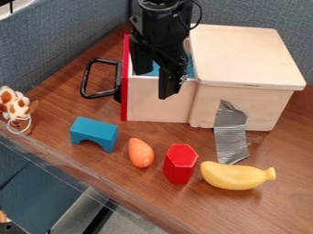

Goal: Close the drawer

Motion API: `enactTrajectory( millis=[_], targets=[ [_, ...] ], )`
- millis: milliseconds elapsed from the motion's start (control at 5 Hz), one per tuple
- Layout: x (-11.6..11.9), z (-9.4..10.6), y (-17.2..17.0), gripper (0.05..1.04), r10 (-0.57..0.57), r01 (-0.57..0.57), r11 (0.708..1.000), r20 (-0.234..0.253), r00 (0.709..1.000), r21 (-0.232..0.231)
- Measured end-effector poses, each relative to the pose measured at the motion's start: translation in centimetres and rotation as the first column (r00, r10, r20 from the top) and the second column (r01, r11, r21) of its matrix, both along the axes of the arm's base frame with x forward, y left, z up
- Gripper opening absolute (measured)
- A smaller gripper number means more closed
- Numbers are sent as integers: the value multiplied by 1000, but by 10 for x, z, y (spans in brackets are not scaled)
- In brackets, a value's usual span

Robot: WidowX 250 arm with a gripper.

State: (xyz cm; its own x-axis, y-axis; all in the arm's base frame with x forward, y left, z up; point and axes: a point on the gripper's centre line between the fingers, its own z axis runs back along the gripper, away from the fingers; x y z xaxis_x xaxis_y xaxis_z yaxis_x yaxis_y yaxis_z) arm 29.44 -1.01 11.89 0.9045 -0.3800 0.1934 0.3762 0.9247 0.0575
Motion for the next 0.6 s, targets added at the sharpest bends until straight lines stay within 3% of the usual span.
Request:
enactTrajectory(
  millis=[200,400,600],
  targets=[
    [-3,-7,-1,1000,-9,9,1000,-35,999,-4],
    [-8,0,23,999,-109,107,994,-72,991,-35],
    [-19,15,41,999,-170,166,985,-74,983,-49]
  ],
)
